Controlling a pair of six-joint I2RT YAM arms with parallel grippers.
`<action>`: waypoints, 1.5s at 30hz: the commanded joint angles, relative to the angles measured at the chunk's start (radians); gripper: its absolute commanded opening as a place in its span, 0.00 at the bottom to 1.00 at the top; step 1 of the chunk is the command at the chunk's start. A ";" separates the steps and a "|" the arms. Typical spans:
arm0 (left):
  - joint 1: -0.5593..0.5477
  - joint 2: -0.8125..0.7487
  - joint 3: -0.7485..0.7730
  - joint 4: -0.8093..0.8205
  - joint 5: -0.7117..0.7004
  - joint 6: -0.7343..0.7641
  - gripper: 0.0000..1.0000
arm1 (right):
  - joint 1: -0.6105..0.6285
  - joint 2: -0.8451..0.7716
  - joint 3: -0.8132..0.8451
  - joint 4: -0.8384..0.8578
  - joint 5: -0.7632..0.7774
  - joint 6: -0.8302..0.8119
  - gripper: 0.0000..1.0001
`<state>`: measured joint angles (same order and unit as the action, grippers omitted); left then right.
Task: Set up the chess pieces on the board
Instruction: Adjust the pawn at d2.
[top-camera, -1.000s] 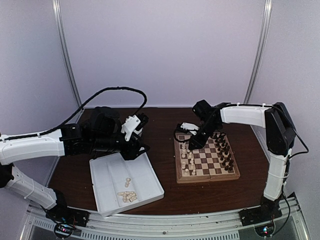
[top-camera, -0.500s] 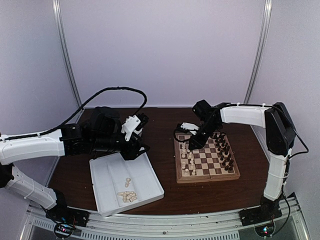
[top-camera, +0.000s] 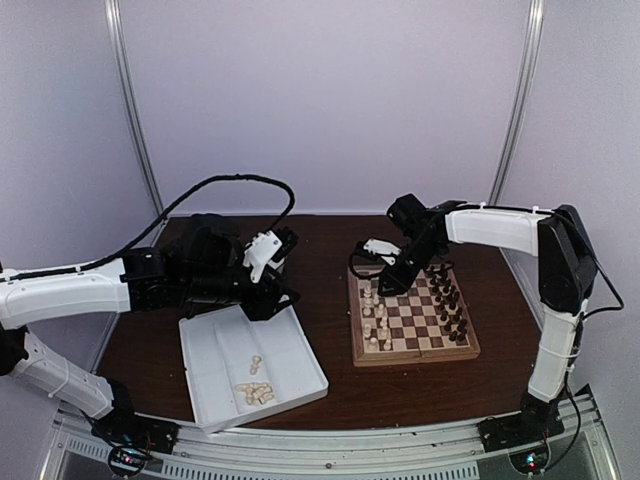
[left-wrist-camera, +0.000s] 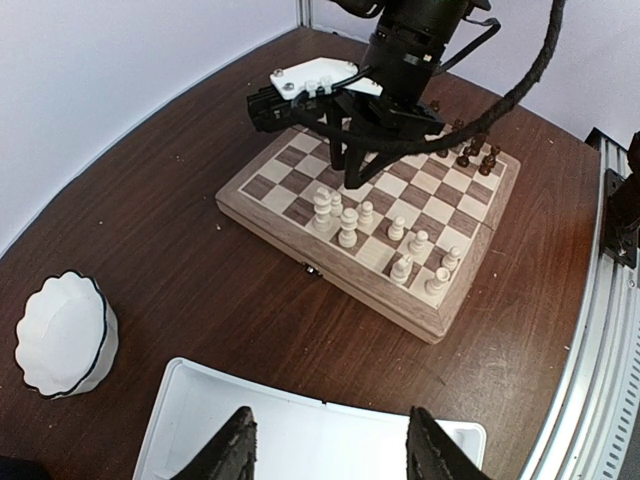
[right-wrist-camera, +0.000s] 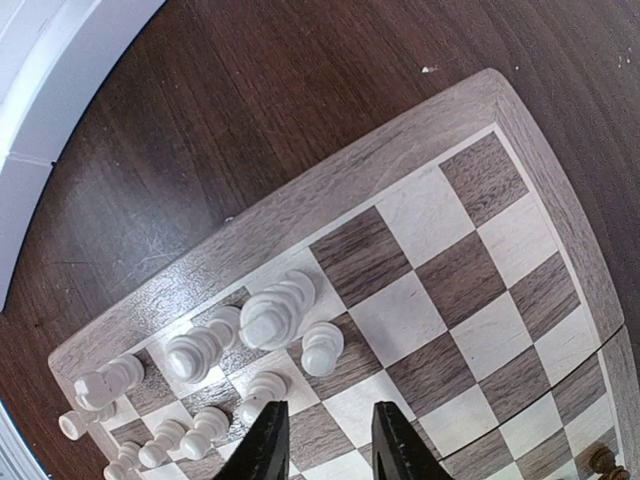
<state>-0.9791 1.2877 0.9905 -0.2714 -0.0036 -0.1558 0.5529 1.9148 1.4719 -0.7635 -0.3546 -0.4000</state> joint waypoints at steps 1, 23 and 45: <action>-0.003 0.017 0.019 0.023 0.002 0.004 0.51 | -0.002 -0.001 0.039 -0.008 -0.005 0.002 0.32; -0.002 0.032 0.002 0.048 0.004 0.002 0.51 | 0.001 0.118 0.105 -0.018 -0.036 -0.004 0.27; -0.002 0.021 -0.009 0.051 0.004 -0.006 0.51 | 0.002 0.032 0.025 -0.012 -0.008 -0.024 0.09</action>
<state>-0.9791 1.3140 0.9886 -0.2695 -0.0036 -0.1562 0.5529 1.9949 1.5169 -0.7773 -0.3847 -0.4160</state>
